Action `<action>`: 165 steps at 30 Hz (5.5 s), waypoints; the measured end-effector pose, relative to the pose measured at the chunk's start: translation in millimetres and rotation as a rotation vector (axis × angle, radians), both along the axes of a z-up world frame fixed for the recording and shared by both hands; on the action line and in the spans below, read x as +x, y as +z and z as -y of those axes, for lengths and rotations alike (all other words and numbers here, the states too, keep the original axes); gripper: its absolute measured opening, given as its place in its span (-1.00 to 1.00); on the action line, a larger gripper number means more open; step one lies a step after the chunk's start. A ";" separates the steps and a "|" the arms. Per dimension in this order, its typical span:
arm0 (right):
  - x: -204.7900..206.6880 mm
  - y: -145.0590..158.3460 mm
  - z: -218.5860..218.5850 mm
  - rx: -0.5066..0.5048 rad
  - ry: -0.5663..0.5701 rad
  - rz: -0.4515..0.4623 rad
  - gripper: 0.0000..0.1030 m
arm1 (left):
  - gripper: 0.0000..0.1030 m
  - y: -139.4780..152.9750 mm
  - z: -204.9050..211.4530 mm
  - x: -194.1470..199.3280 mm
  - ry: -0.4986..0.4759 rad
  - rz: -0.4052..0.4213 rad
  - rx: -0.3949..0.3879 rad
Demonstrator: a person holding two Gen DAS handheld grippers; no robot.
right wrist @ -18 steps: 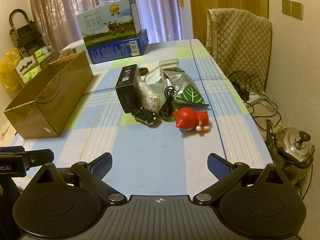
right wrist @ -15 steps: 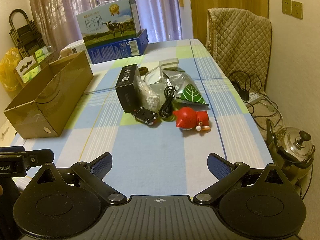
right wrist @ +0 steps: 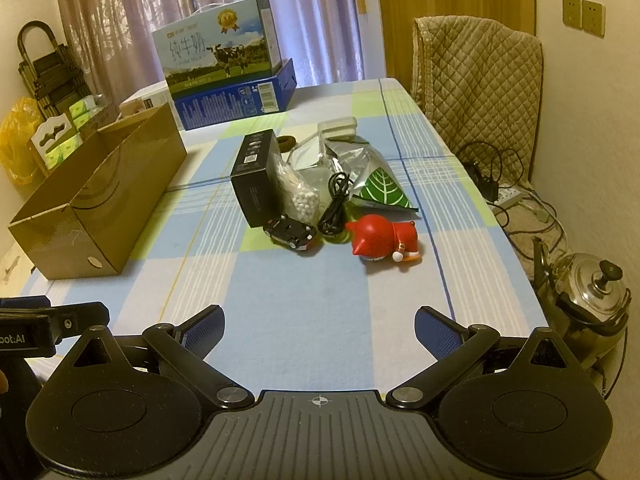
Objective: Organize objects
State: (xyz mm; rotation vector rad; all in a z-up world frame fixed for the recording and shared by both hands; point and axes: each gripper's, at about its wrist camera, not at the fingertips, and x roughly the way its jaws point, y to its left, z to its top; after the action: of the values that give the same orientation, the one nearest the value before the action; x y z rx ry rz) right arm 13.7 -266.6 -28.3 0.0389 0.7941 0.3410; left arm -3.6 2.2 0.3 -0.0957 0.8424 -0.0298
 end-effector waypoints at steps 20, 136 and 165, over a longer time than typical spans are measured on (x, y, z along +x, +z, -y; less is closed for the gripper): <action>24.1 17.8 24.0 0.034 -0.054 0.070 0.93 | 0.98 -6.9 3.0 26.1 -0.044 -0.031 -0.040; 61.4 44.2 -65.2 -0.050 0.076 0.145 0.37 | 0.22 44.4 -19.1 75.6 -0.219 0.185 -0.023; 114.7 63.2 -310.9 0.096 0.461 0.087 0.37 | 0.22 70.5 -243.3 89.8 0.061 0.170 0.174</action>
State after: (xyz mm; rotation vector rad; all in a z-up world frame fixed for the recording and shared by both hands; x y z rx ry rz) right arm 128.3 44.3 34.9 -0.0703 0.6951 0.8123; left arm 86.2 245.5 70.8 0.0442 0.6690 0.0910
